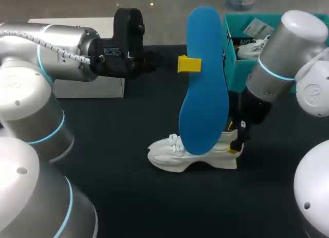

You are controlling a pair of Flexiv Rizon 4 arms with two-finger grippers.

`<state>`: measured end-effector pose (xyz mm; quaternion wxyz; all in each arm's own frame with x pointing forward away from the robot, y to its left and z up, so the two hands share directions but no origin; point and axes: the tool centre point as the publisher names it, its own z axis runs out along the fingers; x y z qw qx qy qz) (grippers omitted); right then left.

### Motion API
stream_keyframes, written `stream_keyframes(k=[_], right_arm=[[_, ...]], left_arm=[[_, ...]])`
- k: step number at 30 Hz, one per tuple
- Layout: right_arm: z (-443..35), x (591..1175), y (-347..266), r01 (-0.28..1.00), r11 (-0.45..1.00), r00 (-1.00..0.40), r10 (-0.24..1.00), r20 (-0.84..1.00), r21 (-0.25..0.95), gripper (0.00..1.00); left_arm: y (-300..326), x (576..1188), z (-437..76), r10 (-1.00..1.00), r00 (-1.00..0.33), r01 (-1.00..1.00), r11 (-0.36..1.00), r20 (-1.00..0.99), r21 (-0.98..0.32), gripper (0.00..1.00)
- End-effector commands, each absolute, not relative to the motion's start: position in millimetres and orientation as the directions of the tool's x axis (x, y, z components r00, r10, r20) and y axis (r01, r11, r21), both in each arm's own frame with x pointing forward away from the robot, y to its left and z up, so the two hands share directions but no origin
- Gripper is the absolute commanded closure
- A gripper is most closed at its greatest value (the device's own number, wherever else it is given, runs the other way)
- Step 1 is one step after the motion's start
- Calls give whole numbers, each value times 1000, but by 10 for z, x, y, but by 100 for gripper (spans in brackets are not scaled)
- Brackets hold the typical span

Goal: Take the shoe out of the shoebox, open the shoe tongue, remove and reinsert the insole, then place the shoe into the shoebox

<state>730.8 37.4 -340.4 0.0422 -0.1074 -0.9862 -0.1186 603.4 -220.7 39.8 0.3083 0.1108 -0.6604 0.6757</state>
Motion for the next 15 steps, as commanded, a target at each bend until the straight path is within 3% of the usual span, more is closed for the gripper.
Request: stream_keyframes(k=[1, 15], right_arm=[[-3363, 7304, 394, 204, 974, -975, 194, 106, 99, 0], [-3363, 7280, 348, 166, 981, -983, 157, 97, 96, 0]], left_arm=[[-2222, 6031, 392, 271, -786, -563, 58, 556, -824, 100], [-2222, 6031, 392, 271, -786, -563, 58, 556, -824, 100]])
